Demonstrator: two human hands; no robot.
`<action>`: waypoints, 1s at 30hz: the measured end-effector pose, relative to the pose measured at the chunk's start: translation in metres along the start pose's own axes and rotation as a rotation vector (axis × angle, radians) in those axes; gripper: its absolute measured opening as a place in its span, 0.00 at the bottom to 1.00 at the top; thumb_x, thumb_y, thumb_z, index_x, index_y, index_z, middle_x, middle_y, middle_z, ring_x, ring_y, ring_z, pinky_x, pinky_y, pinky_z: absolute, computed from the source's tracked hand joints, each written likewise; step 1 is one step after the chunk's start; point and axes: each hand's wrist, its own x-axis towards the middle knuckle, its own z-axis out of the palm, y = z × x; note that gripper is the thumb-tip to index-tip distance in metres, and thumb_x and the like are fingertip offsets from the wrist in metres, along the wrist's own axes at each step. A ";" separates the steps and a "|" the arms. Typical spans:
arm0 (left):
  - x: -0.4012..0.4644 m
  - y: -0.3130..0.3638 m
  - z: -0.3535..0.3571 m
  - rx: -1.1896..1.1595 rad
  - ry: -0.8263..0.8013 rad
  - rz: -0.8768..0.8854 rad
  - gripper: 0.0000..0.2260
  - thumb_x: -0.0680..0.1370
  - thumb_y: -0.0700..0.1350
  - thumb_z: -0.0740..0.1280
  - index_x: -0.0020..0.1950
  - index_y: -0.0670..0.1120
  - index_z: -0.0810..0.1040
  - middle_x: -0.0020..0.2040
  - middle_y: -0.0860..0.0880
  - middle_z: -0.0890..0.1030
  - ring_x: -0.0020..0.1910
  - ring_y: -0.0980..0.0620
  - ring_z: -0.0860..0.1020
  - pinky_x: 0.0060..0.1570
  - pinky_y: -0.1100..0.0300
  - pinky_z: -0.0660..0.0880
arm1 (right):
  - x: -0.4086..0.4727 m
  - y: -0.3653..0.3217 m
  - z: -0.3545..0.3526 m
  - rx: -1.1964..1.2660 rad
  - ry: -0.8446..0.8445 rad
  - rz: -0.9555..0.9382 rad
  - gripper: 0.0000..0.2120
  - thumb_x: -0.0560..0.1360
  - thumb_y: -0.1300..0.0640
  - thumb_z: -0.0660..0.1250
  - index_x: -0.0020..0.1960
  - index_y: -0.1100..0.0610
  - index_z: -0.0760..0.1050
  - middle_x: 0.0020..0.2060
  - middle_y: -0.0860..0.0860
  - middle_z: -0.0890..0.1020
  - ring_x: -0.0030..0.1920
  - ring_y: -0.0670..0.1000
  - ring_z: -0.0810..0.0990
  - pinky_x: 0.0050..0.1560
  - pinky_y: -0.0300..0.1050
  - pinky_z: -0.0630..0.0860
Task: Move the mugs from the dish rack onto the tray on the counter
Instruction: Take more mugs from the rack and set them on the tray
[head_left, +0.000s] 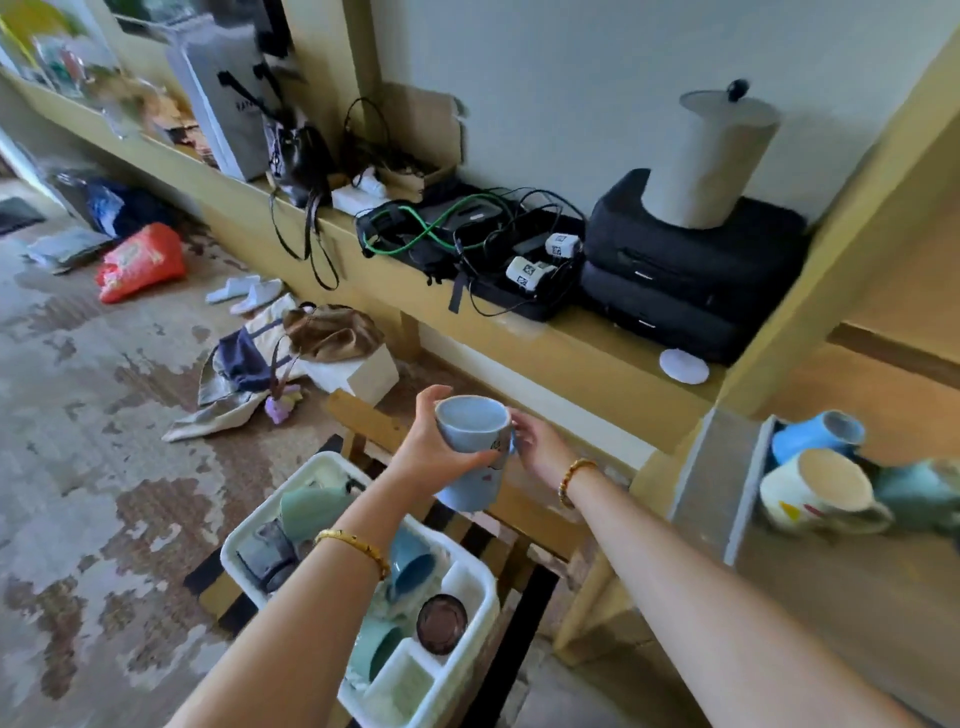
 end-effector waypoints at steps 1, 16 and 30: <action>0.003 0.012 0.012 0.018 -0.029 0.036 0.37 0.64 0.48 0.78 0.61 0.60 0.56 0.53 0.60 0.68 0.56 0.55 0.71 0.47 0.64 0.71 | -0.006 0.003 -0.016 0.010 0.054 -0.011 0.19 0.78 0.69 0.52 0.67 0.61 0.70 0.63 0.61 0.75 0.64 0.59 0.73 0.59 0.43 0.70; -0.015 0.151 0.256 0.115 -0.453 0.252 0.41 0.65 0.48 0.77 0.66 0.62 0.53 0.60 0.55 0.70 0.58 0.55 0.72 0.51 0.67 0.71 | -0.158 0.141 -0.247 -0.095 0.499 0.013 0.09 0.77 0.60 0.62 0.49 0.59 0.81 0.42 0.55 0.83 0.45 0.51 0.79 0.43 0.45 0.71; -0.047 0.180 0.429 0.629 -0.555 0.417 0.51 0.67 0.56 0.74 0.76 0.46 0.42 0.72 0.45 0.59 0.70 0.45 0.61 0.67 0.53 0.61 | -0.246 0.260 -0.312 -0.104 0.706 0.227 0.09 0.78 0.60 0.58 0.42 0.56 0.75 0.39 0.53 0.80 0.42 0.53 0.78 0.38 0.41 0.70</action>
